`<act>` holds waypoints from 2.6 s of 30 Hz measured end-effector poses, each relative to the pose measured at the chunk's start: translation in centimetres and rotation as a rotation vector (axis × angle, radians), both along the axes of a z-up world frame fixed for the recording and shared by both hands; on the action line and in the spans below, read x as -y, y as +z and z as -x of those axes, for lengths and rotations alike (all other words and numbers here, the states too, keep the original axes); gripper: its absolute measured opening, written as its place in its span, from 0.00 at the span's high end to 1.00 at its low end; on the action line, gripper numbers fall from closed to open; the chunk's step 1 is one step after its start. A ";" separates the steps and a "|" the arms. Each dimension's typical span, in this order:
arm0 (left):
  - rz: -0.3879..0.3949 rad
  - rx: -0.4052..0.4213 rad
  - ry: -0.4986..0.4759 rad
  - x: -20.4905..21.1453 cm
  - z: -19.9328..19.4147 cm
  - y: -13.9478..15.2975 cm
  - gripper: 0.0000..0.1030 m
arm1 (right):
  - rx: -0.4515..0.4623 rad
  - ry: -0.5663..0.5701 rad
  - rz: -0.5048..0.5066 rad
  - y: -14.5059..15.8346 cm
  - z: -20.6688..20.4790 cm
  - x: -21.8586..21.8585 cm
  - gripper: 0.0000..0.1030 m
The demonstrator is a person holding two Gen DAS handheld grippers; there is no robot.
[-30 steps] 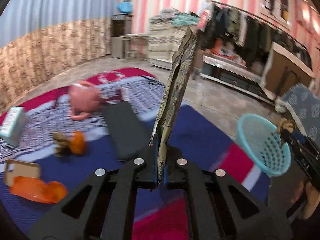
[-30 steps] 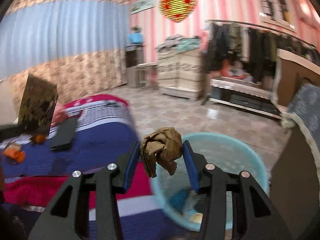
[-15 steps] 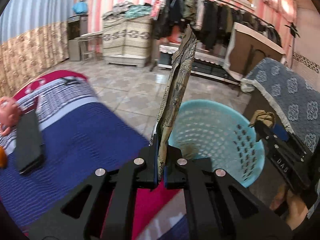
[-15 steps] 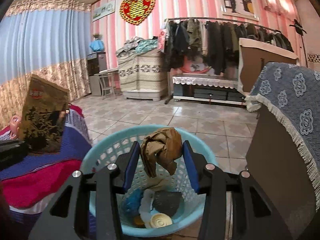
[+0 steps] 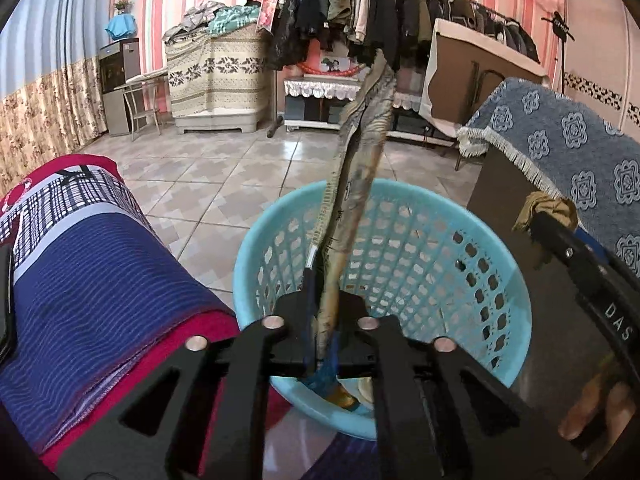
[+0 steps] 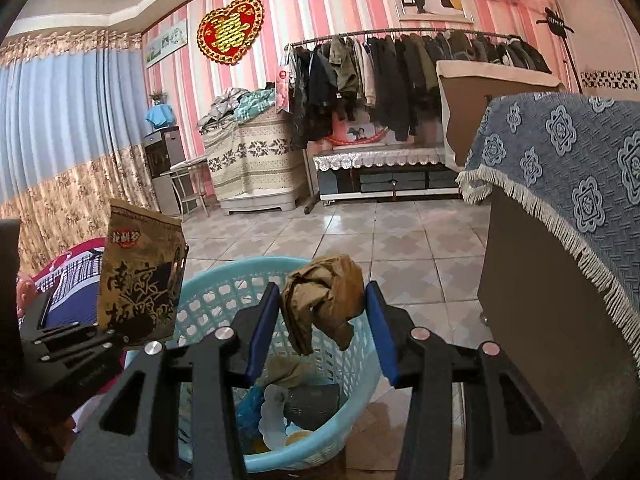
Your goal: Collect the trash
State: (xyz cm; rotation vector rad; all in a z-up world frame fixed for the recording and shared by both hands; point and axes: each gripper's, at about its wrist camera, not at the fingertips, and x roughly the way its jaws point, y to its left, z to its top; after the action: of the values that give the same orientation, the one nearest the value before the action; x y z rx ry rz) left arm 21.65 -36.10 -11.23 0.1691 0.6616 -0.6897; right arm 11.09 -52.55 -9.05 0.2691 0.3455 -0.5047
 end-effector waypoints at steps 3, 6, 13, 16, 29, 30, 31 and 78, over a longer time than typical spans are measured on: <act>0.019 0.019 0.033 -0.8 0.1 0.4 0.50 | -0.010 0.009 0.007 -0.1 -0.3 -0.3 0.57; 0.019 0.046 0.066 -1.8 0.1 0.8 0.41 | -0.024 0.018 0.006 -0.5 -0.6 -0.7 0.57; 0.007 0.103 0.191 -4.7 -0.5 2.1 0.17 | -0.050 0.035 -0.003 -1.0 -1.3 -1.4 0.57; -0.019 0.137 0.231 -6.0 -0.4 2.5 0.13 | -0.059 0.051 0.000 -1.3 -1.7 -1.8 0.57; -0.012 0.160 0.343 -13.3 0.4 4.1 0.08 | -0.053 0.088 0.077 -1.1 -3.2 -4.9 0.12; -0.013 0.160 0.350 -13.9 0.4 4.1 0.08 | -0.052 0.084 0.085 -1.1 -3.0 -5.1 0.10; -0.014 0.162 0.357 -14.5 0.5 4.2 0.08 | -0.055 0.080 0.094 -1.0 -2.9 -5.4 0.10; -0.212 -0.083 0.602 -46.7 -1.5 0.2 0.73 | -0.134 0.624 0.114 1.1 -7.4 -27.9 0.05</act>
State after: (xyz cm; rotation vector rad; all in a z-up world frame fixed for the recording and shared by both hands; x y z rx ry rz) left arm 23.17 10.60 -11.03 0.1267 0.8155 -0.0478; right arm 18.53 -24.66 -7.96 0.0083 0.5042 0.0741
